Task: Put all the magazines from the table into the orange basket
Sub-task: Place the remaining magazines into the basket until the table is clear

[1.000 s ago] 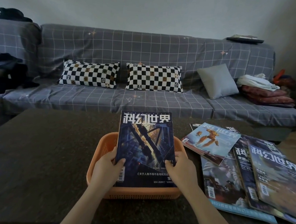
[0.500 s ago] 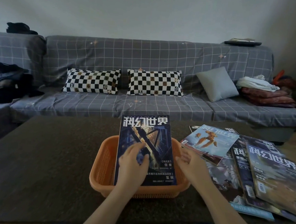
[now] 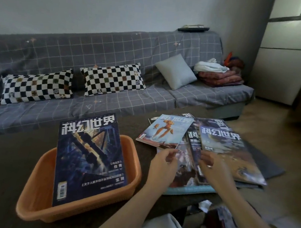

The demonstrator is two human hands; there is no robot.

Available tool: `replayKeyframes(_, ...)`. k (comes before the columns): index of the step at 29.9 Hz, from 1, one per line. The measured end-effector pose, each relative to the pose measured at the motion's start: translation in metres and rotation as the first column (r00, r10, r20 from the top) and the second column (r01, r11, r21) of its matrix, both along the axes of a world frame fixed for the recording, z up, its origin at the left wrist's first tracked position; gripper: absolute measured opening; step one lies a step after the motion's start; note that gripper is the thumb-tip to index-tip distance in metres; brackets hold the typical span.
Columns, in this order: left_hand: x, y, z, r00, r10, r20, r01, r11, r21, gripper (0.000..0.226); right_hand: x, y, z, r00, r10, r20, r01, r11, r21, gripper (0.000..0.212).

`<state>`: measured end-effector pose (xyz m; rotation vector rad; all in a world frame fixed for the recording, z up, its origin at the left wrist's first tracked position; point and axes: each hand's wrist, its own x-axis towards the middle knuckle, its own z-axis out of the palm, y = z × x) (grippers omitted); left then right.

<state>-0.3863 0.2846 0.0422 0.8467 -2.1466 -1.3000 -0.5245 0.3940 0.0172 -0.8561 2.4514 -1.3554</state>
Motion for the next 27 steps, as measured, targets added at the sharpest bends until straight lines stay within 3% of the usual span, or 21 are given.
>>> replayKeyframes(7, -0.066, 0.028, -0.030, 0.995, -0.077, 0.067, 0.069, 0.991, 0.111, 0.029, -0.058, 0.044, -0.039, 0.988, -0.140, -0.071, 0.148, 0.982, 0.121, 0.044)
replayKeyframes(12, -0.098, 0.041, -0.043, 0.986, -0.137, 0.090, 0.121, 0.979, 0.165, 0.032, -0.092, 0.062, -0.059, 0.931, -0.238, -0.277, 0.322, 0.892, 0.317, 0.051)
replayKeyframes(16, -0.121, 0.042, -0.044, 0.984, -0.106, 0.142, 0.073, 0.973, 0.219, 0.012, -0.107, 0.067, -0.065, 0.949, -0.257, -0.181, 0.314, 0.788, 0.530, 0.069)
replayKeyframes(18, -0.129, 0.040, -0.040, 0.983, -0.080, 0.166, 0.034, 0.963, 0.267, 0.004, -0.107, 0.068, -0.065, 0.949, -0.272, -0.158, 0.314, 0.795, 0.519, 0.071)
replayKeyframes(21, -0.136, 0.040, -0.037, 0.972, -0.131, 0.196, 0.064, 0.947, 0.315, 0.025, -0.101, 0.072, -0.062, 0.933, -0.306, -0.189, 0.360, 0.821, 0.443, 0.075)
replayKeyframes(24, -0.136, 0.047, -0.036, 0.981, -0.156, 0.115, 0.080, 0.866, 0.493, 0.014, -0.091, 0.077, -0.061, 0.918, -0.340, -0.205, 0.396, 0.822, 0.410, 0.074)
replayKeyframes(27, -0.126, 0.050, -0.038, 0.993, -0.111, 0.045, 0.072, 0.851, 0.521, 0.010, -0.078, 0.083, -0.059, 0.907, -0.372, -0.196, 0.420, 0.835, 0.355, 0.071)
